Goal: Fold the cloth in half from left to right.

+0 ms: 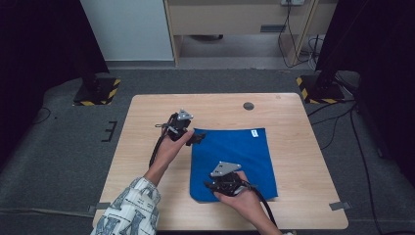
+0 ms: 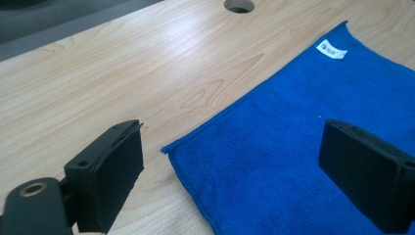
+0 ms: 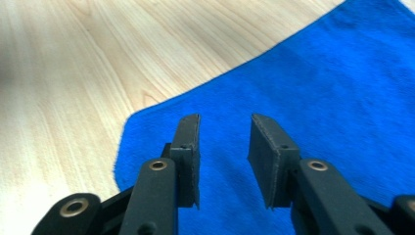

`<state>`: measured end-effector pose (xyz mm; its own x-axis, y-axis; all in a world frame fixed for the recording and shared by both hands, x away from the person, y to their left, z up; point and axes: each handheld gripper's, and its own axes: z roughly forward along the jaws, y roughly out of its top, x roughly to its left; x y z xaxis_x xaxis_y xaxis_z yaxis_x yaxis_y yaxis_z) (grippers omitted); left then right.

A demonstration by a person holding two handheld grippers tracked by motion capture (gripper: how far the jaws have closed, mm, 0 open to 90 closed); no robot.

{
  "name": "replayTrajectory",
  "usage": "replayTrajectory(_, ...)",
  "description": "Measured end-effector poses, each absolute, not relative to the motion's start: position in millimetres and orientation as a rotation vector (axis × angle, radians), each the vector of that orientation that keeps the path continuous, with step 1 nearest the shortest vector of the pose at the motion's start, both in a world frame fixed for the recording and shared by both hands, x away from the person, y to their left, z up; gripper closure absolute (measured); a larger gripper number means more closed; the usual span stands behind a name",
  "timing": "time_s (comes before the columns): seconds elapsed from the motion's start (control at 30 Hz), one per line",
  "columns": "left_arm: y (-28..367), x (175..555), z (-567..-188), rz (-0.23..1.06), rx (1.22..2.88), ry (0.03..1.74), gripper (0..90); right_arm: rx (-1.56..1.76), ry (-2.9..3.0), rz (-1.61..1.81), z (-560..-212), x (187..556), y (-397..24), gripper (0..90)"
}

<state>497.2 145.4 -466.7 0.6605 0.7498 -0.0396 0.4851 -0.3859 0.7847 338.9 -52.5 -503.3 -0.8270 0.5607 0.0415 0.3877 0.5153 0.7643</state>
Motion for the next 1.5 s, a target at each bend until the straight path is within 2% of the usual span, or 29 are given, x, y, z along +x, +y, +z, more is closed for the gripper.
replayTrajectory(0.17,145.4,497.0,-471.0,0.401,2.088,0.990,9.0,0.823,2.557,1.196,-504.6,337.1,-44.5,49.6)
replayTrajectory(0.27,146.5,495.3,-471.7,0.403,2.089,0.989,9.2,0.821,2.563,1.194,-503.6,333.2,-41.9,45.0)
replayTrajectory(0.4,146.5,498.5,-477.5,0.399,2.095,0.996,9.1,0.803,2.579,1.190,-506.3,328.4,-36.9,45.0)
replayTrajectory(0.67,144.9,505.7,-489.3,0.396,2.093,1.015,9.2,0.747,2.628,1.165,-517.1,318.4,-14.7,38.5)
replayTrajectory(0.73,145.7,508.1,-492.3,0.398,2.083,1.028,9.7,0.722,2.635,1.137,-521.2,314.9,-8.2,39.9)
replayTrajectory(0.77,146.1,508.7,-493.2,0.397,2.080,1.031,10.2,0.714,2.639,1.121,-522.6,314.2,-6.4,43.3)
replayTrajectory(0.87,148.1,511.4,-495.7,0.401,2.063,1.048,11.4,0.712,2.629,1.081,-526.6,314.5,-3.3,56.7)
replayTrajectory(0.93,149.8,512.6,-496.6,0.404,2.058,1.049,11.8,0.712,2.620,1.084,-526.2,315.4,-3.0,73.5)
replayTrajectory(1.03,151.4,514.1,-497.7,0.415,2.048,1.057,15.7,0.733,2.614,1.115,-524.0,317.2,-4.3,83.3)
replayTrajectory(1.33,155.1,526.6,-513.6,0.426,2.041,1.117,25.6,0.742,2.605,1.119,-522.7,315.4,-2.3,82.3)
replayTrajectory(1.43,157.7,531.7,-516.4,0.389,2.024,1.128,27.5,0.740,2.607,1.118,-523.0,314.9,-1.8,82.1)
replayTrajectory(1.5,157.0,533.5,-517.5,0.347,2.012,1.121,33.2,0.741,2.607,1.119,-523.3,314.6,-1.6,82.0)
